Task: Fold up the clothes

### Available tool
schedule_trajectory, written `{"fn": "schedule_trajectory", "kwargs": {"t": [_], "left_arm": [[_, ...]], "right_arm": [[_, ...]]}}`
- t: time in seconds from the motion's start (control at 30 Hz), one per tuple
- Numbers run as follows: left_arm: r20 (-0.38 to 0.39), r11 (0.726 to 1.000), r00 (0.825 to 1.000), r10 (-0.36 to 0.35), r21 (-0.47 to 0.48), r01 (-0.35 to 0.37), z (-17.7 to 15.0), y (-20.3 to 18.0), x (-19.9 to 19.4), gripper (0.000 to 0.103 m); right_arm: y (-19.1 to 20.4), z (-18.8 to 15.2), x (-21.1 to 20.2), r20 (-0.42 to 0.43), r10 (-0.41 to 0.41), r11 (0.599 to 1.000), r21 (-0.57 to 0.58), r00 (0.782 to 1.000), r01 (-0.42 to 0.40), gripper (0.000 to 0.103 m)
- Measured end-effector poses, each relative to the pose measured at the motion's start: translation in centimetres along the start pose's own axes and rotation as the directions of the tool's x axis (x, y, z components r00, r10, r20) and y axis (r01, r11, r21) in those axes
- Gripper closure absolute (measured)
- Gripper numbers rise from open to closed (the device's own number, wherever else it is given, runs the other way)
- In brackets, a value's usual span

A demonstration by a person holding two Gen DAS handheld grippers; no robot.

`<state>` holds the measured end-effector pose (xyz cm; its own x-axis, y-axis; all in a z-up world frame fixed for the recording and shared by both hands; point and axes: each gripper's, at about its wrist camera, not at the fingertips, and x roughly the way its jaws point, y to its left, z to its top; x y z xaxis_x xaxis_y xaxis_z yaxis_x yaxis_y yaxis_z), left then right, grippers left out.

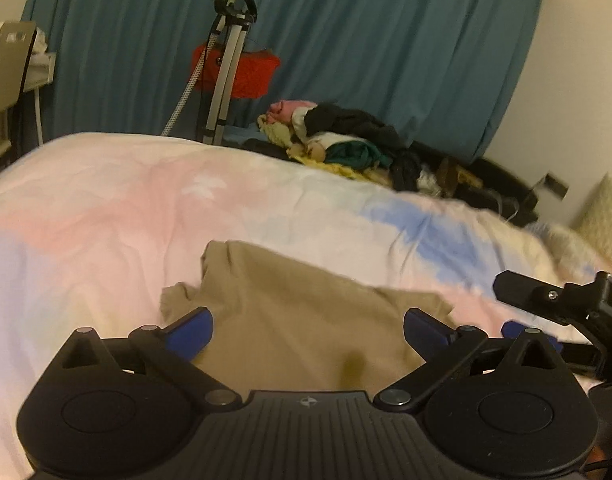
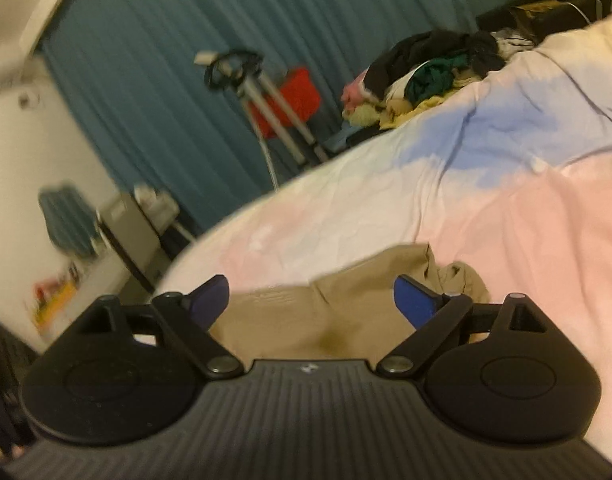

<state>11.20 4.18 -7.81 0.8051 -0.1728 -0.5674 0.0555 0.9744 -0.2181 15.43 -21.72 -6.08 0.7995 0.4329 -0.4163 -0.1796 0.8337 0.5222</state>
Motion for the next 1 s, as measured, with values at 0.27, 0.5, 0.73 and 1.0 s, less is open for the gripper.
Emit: {"fn": "schedule_trajectory", "kwargs": {"t": [0.27,0.5,0.73,1.0], "left_arm": [[-0.052,0.994,0.995,0.089,0.071,-0.085,-1.0,-0.1,2.6,0.001],[-0.061,0.989,0.991,0.116,0.100,-0.110,-1.5,0.2,3.8,0.002],[0.003,0.990,0.995,0.099,0.101,-0.099,-0.9,-0.4,-2.3,0.002],[-0.016,0.974,0.995,0.100,0.205,-0.095,-2.6,-2.8,-6.8,0.002]], "right_arm": [[-1.0,-1.7,7.7,-0.103,-0.154,0.975,-0.178,0.983,0.134,0.060],[-0.7,-1.6,7.8,-0.081,-0.163,0.972,-0.183,0.983,0.146,0.059],[1.5,-1.6,3.5,-0.029,-0.162,0.959,-0.239,0.986,0.151,0.059],[3.5,-2.5,-1.8,0.011,-0.140,0.960,-0.244,0.990,0.139,0.059]]}}
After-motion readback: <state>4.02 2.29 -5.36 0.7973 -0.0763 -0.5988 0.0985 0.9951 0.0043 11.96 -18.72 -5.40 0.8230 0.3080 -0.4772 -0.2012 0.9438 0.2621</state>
